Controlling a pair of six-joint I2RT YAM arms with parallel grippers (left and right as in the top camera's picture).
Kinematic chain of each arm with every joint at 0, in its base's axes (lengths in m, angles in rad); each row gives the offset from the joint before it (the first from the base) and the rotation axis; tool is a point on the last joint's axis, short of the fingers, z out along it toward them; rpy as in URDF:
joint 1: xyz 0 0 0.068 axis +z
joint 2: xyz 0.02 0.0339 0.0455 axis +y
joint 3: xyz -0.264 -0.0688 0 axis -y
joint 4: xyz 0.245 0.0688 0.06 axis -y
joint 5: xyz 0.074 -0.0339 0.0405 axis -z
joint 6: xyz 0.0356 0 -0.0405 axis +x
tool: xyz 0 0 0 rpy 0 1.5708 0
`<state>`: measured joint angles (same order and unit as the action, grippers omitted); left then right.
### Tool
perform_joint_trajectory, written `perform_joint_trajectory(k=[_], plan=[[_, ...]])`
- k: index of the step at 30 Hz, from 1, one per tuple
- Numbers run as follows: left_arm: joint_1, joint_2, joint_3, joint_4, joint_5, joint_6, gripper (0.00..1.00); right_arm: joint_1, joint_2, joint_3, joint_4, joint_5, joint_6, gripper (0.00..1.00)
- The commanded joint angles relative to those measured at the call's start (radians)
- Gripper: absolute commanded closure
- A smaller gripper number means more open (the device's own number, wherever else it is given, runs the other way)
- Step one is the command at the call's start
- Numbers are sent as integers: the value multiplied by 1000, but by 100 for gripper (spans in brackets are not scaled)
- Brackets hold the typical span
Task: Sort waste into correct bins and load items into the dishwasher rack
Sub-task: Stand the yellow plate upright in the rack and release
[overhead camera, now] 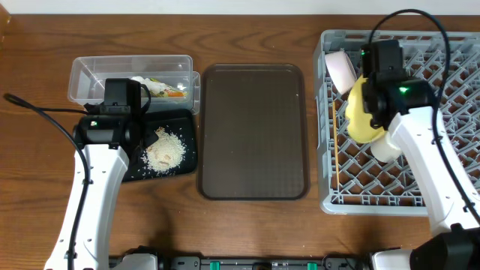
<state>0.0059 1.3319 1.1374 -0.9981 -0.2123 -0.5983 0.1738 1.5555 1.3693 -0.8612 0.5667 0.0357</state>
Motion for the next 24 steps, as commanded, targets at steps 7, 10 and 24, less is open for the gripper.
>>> perform_joint_trajectory(k=[7, 10, 24], plan=[[4, -15, -9, -3, 52, 15, 29, -10, -17, -3, 7, -245, 165, 48], [-1, -16, -5, 26, 117, 105, 21, -56, -41, -3, -1, -361, 197, 39], [-166, -4, 26, 55, 250, 396, 15, -283, -142, -13, -128, -755, 44, 3]])
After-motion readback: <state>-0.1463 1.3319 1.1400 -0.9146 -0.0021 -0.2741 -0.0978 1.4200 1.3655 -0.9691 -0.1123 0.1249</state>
